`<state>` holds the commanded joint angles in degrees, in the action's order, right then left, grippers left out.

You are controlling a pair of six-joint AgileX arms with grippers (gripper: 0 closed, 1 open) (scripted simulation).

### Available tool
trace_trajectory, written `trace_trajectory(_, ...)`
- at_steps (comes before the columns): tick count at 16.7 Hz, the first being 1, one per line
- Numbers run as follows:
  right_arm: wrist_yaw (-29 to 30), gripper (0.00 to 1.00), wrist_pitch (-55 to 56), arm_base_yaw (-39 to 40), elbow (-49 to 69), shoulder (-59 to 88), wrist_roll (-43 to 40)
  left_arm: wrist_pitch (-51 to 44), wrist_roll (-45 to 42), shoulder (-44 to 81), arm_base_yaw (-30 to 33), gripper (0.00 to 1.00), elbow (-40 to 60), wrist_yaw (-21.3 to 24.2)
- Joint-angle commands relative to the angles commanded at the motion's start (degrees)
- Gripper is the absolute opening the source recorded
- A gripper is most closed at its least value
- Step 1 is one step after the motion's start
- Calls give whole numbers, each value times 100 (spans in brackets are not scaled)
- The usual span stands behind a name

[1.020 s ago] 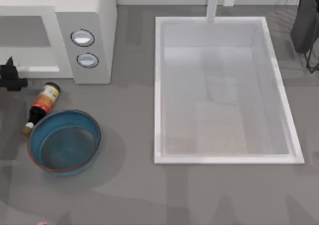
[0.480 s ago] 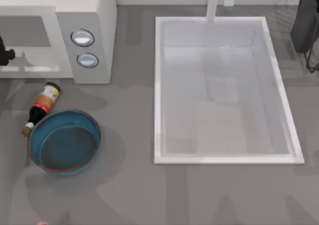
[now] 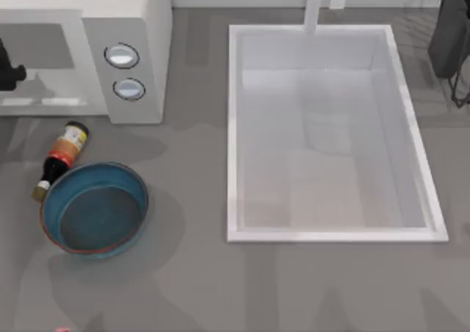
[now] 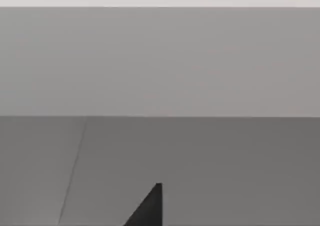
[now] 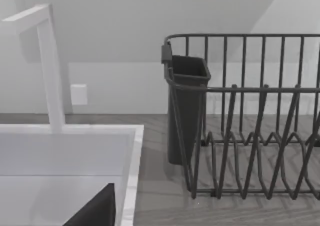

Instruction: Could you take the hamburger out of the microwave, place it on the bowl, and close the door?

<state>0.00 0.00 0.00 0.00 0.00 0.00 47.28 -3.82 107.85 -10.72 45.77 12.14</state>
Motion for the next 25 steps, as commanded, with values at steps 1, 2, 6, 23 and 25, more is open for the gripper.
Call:
trace_trajectory(1, 0, 100, 0, 0, 0, 0, 0, -156, 180, 15, 143, 0, 109, -177)
trace_trajectory(2, 0, 100, 0, 0, 0, 0, 0, -364, 420, 36, 328, 0, 247, -415)
trace_trajectory(6, 0, 100, 0, 0, 0, 0, 0, -1686, 1984, 166, 1373, 0, 960, -1885)
trace_trajectory(23, 0, 100, 0, 0, 0, 0, 0, -9985, 11849, 1465, 5720, 0, 1803, -8258)
trace_trajectory(25, 0, 100, 0, 0, 0, 0, 0, -10422, 12281, 1566, 5888, 0, 1688, -8431)
